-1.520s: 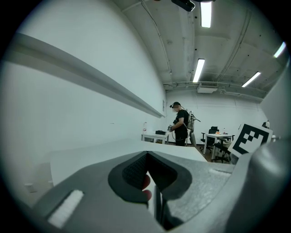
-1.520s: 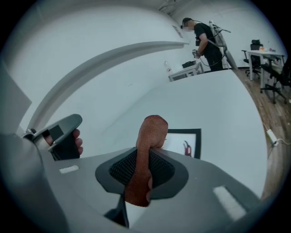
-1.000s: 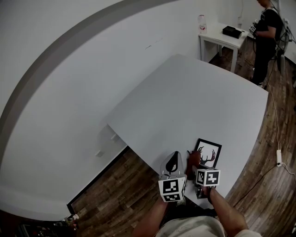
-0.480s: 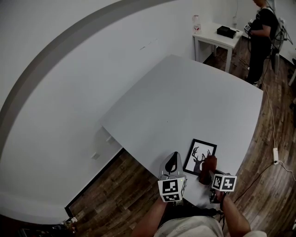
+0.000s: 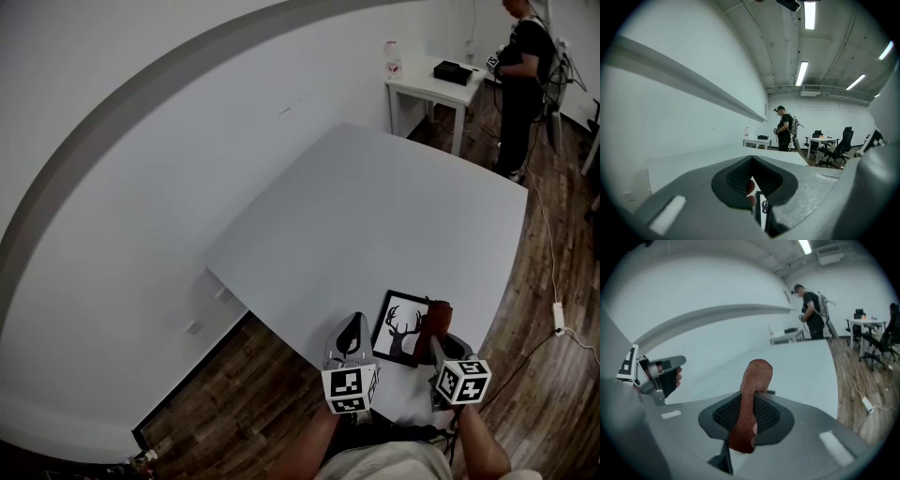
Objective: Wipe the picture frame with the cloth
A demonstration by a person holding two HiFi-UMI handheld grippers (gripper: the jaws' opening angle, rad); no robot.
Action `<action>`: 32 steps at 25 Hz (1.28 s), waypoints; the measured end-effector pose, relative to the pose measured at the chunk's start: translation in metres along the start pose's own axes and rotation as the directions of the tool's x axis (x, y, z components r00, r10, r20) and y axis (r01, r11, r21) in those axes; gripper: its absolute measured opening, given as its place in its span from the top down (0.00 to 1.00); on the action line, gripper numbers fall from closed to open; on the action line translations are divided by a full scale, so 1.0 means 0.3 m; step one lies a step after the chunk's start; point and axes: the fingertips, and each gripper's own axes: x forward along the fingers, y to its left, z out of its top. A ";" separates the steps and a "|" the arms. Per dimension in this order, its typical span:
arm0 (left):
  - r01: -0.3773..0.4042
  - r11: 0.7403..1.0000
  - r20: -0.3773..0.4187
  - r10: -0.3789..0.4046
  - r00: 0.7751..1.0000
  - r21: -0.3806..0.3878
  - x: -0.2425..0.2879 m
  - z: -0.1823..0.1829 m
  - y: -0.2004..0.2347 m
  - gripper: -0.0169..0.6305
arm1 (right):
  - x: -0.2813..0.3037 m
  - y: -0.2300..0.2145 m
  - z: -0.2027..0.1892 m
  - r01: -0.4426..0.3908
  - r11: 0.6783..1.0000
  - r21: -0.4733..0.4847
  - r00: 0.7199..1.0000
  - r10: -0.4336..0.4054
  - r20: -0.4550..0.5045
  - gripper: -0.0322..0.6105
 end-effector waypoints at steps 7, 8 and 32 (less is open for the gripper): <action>0.030 1.000 0.037 -0.030 0.999 0.005 0.006 0.068 -0.053 0.97 | -0.174 0.077 0.395 0.077 0.952 -0.296 0.913 0.052 0.404 0.79; 0.033 0.999 0.042 -0.034 0.999 0.008 0.004 0.076 -0.058 0.97 | -0.191 0.089 0.422 0.095 0.944 -0.317 0.898 0.056 0.436 0.79; 0.056 0.998 0.093 -0.059 0.994 0.034 -0.023 0.129 -0.103 0.97 | -0.252 0.147 0.479 0.181 0.917 -0.356 0.829 0.053 0.556 0.80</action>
